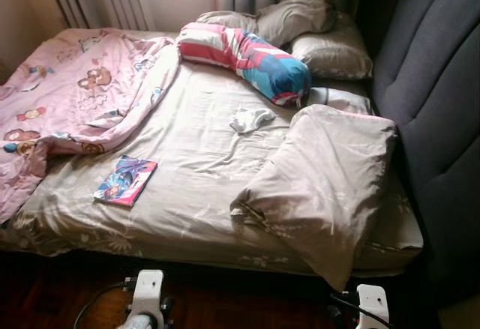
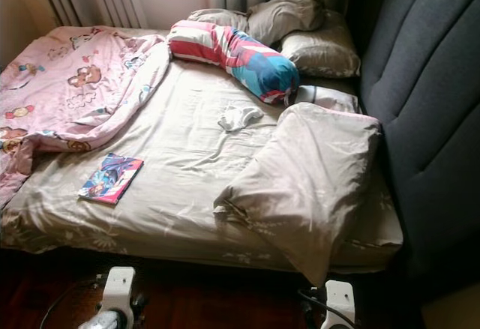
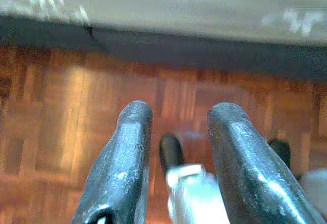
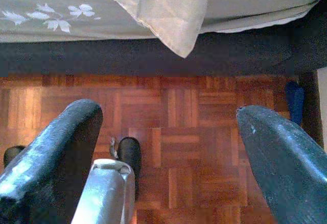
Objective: Clean up the room
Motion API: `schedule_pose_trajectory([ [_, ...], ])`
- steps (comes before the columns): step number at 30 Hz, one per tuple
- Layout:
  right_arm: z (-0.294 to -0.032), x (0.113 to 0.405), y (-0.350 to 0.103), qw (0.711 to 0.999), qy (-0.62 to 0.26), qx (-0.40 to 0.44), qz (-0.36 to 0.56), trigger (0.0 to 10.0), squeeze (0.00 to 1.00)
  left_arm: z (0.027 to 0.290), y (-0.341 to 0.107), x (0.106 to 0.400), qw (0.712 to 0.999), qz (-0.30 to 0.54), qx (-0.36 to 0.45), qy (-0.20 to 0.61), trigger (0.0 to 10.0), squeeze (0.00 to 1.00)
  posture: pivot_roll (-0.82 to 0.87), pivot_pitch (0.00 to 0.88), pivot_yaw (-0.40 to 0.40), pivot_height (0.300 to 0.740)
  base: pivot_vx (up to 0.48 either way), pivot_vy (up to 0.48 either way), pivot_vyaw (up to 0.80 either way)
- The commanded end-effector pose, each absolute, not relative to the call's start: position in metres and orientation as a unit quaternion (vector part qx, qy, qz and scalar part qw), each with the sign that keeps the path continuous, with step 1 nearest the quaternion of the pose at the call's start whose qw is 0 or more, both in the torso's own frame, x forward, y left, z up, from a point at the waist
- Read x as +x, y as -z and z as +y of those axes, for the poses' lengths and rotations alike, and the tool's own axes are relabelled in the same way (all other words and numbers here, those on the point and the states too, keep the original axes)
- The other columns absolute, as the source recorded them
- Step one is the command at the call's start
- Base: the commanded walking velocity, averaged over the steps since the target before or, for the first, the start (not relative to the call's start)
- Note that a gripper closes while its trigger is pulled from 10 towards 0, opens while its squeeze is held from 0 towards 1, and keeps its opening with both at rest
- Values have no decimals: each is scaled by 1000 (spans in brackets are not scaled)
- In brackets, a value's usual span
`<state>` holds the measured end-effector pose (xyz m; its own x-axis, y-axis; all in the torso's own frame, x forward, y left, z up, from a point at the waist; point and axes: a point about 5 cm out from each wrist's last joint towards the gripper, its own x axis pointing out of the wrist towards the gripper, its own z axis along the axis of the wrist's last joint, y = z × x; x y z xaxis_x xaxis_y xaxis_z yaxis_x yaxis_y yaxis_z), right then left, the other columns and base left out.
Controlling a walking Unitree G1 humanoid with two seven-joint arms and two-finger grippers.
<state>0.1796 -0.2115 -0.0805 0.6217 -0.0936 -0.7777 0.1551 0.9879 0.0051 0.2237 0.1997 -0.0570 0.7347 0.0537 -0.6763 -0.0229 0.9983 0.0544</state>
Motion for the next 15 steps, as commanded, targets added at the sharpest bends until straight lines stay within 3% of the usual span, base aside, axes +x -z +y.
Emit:
schedule_pose_trajectory([
  [1, -208, 181, 81, 899, 75, 42, 429, 10000, 0, 199, 54, 228, 934, 356, 17, -21, 10000, 0, -45, 97, -14, 740, 0, 0, -531],
  [5, -204, 183, 80, 900, 71, 44, 428, 10000, 0, 196, 55, 228, 933, 358, 20, -16, 10000, 0, -52, 100, -12, 740, 0, 0, -788],
  [11, -201, 185, 80, 902, 65, 40, 425, 10000, 0, 196, 57, 224, 934, 358, 20, -16, 10000, 0, -50, 105, -13, 740, 0, 0, 0],
  [15, -201, 186, 80, 902, 63, 39, 425, 10000, 0, 197, 56, 224, 934, 356, 17, -18, 10000, 0, -43, 107, -14, 740, 265, 0, 0],
])
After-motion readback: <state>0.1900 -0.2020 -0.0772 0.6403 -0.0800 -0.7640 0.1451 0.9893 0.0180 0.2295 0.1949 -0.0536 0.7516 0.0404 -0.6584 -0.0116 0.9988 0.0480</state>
